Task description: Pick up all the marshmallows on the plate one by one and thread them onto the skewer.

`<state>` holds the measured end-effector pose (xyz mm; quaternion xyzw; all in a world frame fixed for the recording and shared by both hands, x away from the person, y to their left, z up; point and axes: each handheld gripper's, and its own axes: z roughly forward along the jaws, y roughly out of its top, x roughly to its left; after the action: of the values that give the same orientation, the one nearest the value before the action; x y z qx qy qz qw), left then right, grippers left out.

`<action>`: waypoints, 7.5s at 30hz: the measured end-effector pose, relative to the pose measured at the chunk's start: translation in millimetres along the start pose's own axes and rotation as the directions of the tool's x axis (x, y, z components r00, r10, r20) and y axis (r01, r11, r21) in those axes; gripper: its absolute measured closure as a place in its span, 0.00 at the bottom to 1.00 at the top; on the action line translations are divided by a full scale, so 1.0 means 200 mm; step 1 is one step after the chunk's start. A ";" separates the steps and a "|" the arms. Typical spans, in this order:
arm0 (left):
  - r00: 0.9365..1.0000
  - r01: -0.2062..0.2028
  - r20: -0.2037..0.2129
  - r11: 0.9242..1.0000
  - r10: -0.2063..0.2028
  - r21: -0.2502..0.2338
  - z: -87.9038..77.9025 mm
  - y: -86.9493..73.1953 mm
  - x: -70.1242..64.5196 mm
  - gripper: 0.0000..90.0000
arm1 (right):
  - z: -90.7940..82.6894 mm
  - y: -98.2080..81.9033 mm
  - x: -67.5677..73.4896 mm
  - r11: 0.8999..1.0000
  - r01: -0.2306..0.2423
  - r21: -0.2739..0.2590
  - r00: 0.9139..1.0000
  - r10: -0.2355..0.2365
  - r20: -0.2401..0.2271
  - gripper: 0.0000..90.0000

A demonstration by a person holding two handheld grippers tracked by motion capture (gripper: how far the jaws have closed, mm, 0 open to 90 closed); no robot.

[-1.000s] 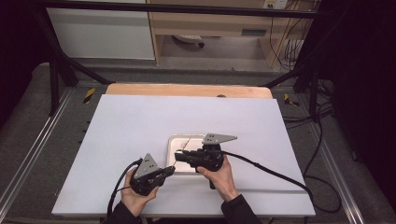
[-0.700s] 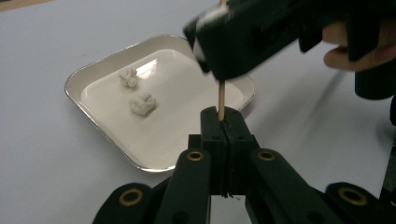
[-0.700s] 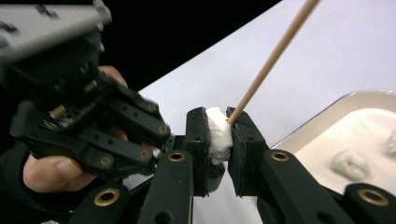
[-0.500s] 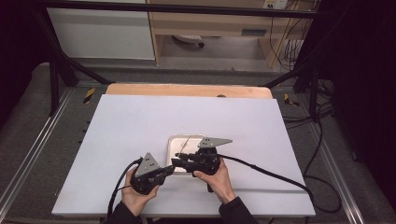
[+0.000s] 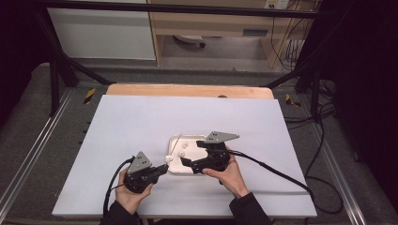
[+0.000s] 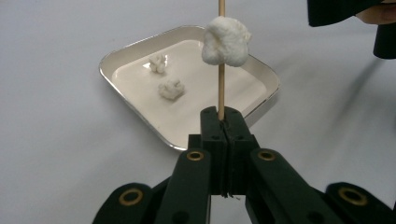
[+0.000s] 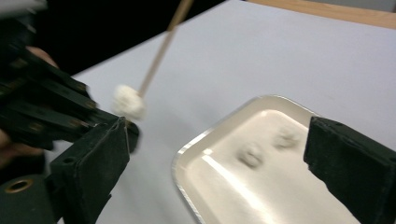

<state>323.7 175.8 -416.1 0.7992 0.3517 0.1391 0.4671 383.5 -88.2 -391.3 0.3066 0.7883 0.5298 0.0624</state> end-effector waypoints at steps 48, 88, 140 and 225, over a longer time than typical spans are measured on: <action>0.999 0.036 -0.011 0.999 -0.036 0.019 -0.03 -0.03 0.08 0.98 | 0.49 -0.01 -0.27 0.957 -0.009 0.290 0.975 -0.057 0.216 0.78; 0.998 -0.053 0.045 0.998 0.051 0.029 0.01 -0.01 -0.03 0.99 | -0.19 0.24 -0.07 0.993 0.006 -0.120 0.998 -0.014 -0.068 0.84; 0.993 -0.109 0.036 0.994 0.109 -0.004 0.02 -0.02 -0.07 0.99 | -0.11 0.19 -0.04 0.988 -0.094 -0.122 0.965 0.061 -0.253 0.92; 0.994 -0.110 0.029 0.994 0.110 0.026 0.02 0.00 -0.09 0.99 | -0.06 0.10 0.02 0.997 -0.032 -0.068 0.965 0.013 -0.260 0.92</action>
<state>313.0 161.6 -416.3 0.8255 0.3027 0.1489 0.4524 384.3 -90.1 -367.3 0.2410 0.7668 0.5939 -0.0365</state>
